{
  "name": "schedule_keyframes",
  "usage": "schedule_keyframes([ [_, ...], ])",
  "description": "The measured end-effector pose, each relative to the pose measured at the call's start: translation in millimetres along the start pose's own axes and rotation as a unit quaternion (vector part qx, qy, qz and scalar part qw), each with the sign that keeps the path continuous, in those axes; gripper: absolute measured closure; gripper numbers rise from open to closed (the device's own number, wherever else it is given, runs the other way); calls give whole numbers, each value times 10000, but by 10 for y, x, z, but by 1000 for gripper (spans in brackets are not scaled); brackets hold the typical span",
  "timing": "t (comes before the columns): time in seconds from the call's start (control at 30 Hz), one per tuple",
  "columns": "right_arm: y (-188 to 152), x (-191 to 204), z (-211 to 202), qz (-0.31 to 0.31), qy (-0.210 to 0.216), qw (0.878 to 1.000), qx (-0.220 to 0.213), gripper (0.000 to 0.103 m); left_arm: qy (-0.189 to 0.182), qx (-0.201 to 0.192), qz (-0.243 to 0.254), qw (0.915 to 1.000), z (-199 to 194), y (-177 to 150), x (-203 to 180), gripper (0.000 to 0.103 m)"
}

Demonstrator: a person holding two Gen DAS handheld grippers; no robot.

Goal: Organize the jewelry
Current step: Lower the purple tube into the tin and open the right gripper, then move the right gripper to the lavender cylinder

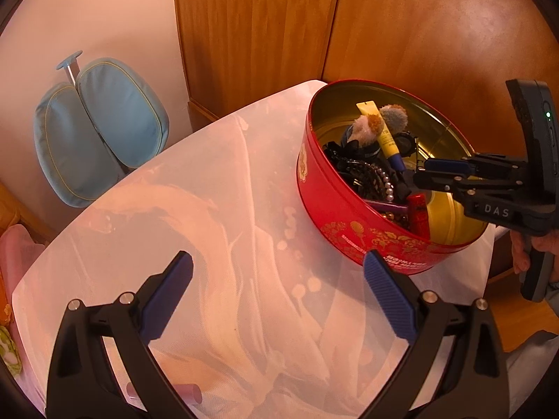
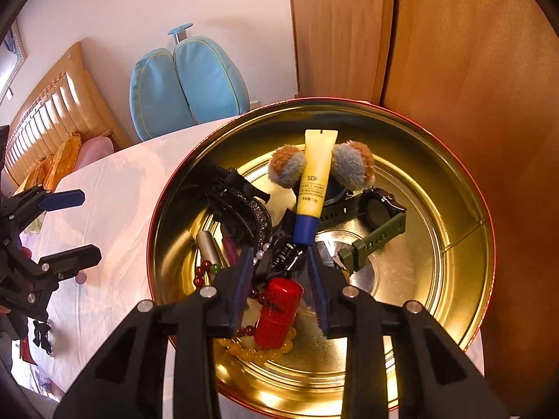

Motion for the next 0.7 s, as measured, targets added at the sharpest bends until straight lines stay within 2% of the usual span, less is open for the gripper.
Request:
schedule_keyframes([
  [0.13, -28, 19, -151, 12, -38, 9999, -127, 58, -13, -47, -49, 10000, -97, -66, -25, 8],
  [0.23, -37, 88, -301, -5, -27, 9996, -293, 36, 8, -70, -143, 9999, -180, -154, -2, 8],
  [0.3, -37, 174, -424, -42, 134, 9989, -454, 9, 18, -71, -235, 9997, -243, -221, 28, 8],
  [0.4, -21, 353, -587, -204, 348, 9969, -680, 8, 60, -97, -392, 9992, -377, -347, 93, 8],
  [0.7, -85, 1095, -608, -1034, 865, 9895, -528, 6, 479, -105, -1072, 9930, -828, -879, 504, 8],
])
Point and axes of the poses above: each gripper's, at about its wrist camera, not at the fingertips, and z roughly the way its jaws point, x to its left, y to its top, the point moved 4 cm from there along z, roughly the way its jaws point, and after that the axes turned 4 degrees about y, right-handed, at the moved point
